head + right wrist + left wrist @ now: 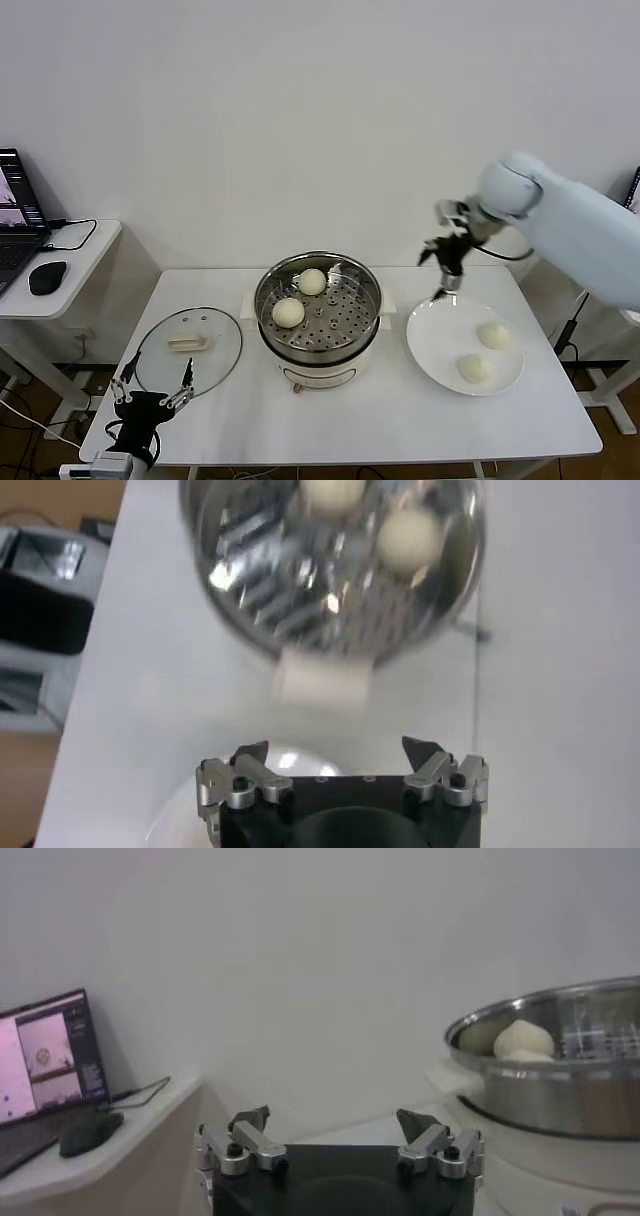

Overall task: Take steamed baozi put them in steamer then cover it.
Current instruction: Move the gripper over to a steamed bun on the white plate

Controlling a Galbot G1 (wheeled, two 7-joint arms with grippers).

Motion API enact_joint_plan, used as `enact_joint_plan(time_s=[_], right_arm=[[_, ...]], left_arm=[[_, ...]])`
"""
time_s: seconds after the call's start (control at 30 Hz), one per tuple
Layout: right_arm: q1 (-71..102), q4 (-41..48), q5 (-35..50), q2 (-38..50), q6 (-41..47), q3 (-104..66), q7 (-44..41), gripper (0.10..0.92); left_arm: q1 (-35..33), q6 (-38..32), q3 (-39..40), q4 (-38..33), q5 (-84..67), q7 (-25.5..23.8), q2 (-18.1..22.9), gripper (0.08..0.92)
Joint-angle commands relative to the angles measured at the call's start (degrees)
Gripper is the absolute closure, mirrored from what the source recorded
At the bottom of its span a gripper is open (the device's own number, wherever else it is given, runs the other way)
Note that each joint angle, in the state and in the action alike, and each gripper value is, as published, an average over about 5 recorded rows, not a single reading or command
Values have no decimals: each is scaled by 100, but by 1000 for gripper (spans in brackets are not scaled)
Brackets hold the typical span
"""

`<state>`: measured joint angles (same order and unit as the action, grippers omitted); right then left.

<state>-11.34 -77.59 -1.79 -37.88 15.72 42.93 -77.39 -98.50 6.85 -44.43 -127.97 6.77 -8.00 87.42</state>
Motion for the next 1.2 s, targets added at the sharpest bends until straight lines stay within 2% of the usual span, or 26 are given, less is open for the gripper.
enact_joint_plan(time_s=[0.03,0.53,1.2], right_arm=[[1759,-215,-1273,695,-373,-1094,-17,203],[2317,323,-1823,-187,-499,-1418,170,202],[2436,728,-2085,-297,-610,-1446,194,203]], left_arm=[[-100,0,14,51,49,8,62,177],[-95,-8,-38,239,176,11,110,177],[4,3,-41,444,176,-3,92,177]])
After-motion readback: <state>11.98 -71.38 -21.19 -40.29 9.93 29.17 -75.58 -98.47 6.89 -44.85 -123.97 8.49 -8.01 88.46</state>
